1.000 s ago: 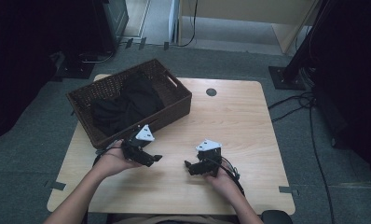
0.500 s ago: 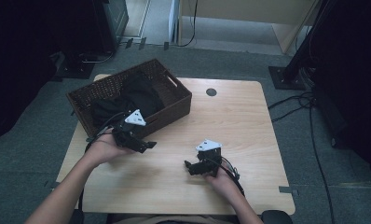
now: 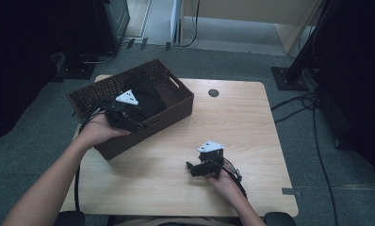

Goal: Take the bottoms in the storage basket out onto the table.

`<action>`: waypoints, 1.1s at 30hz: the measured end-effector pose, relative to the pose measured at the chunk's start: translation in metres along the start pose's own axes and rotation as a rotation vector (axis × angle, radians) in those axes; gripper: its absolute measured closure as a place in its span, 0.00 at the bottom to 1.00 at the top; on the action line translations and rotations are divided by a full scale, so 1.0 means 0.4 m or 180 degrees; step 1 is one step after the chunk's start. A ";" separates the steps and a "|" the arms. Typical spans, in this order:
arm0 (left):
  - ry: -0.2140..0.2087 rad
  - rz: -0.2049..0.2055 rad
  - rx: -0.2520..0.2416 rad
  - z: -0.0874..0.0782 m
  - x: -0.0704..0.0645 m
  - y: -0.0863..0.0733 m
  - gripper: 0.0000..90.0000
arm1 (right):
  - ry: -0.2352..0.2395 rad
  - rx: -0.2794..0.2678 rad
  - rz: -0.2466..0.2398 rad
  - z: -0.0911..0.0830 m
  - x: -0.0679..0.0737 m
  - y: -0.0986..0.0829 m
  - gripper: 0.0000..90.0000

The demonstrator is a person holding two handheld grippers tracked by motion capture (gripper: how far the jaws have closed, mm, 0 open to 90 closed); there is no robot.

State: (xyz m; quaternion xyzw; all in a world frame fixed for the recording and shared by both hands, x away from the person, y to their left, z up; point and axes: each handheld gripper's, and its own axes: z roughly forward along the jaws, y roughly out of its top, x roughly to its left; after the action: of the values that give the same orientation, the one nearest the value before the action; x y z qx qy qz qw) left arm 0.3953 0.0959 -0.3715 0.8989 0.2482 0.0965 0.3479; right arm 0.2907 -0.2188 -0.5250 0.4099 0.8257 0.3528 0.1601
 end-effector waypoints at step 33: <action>0.0142 -0.0796 0.0500 0.208 0.236 -0.079 0.00 | -0.0013 0.0004 0.0009 0.000 0.001 0.001 0.01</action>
State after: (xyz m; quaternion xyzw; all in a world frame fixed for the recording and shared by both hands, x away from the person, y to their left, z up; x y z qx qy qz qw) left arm 0.4932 0.1164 -0.4543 0.8831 0.3727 0.0526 0.2802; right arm 0.2907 -0.2184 -0.5249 0.4119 0.8250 0.3517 0.1611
